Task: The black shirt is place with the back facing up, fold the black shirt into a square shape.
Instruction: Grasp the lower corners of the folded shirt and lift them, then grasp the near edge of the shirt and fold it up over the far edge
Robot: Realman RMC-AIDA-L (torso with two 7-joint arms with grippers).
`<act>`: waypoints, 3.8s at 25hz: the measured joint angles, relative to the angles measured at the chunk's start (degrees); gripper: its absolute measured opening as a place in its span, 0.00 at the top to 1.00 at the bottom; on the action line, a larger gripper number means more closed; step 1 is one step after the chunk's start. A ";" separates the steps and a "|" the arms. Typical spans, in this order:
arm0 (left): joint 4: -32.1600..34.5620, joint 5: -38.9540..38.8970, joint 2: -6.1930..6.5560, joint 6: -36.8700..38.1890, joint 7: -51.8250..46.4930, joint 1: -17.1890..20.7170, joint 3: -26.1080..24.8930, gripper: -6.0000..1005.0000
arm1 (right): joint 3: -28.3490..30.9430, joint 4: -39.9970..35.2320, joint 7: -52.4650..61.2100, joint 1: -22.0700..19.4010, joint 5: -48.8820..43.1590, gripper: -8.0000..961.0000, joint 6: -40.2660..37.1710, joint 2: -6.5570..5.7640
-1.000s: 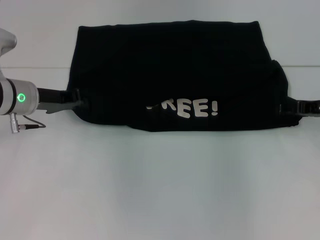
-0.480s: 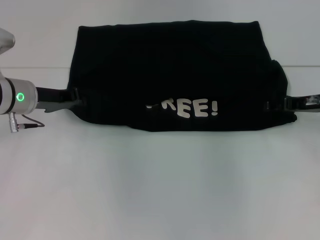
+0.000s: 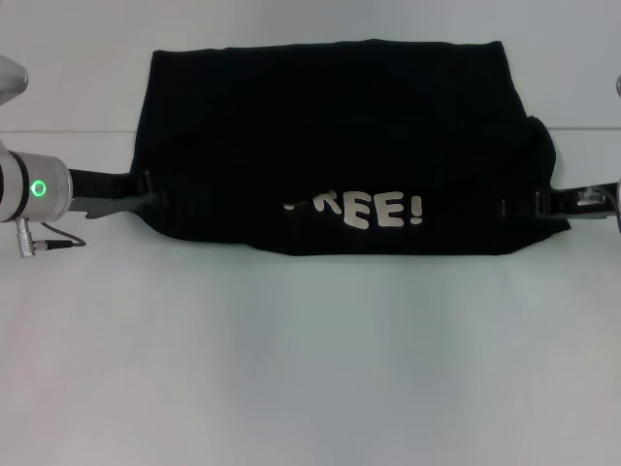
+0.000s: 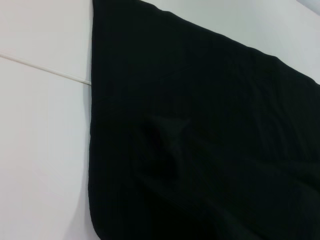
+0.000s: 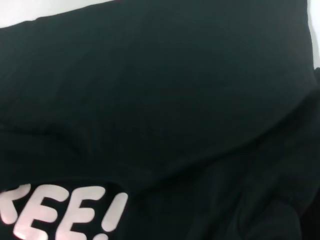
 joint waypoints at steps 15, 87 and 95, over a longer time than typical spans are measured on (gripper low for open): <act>-0.01 -0.07 -0.08 -0.48 0.00 -0.16 0.00 0.99 | 0.38 0.10 0.48 -0.87 -0.07 0.21 0.83 -0.59; 12.43 12.24 0.65 56.53 9.56 6.19 1.27 0.99 | 10.03 -15.05 -0.14 -15.63 -4.85 0.89 -58.10 -8.32; 15.19 13.59 1.41 56.00 9.57 5.84 -0.02 0.99 | 11.81 -14.96 -2.14 -15.35 -4.85 0.88 -58.28 -9.29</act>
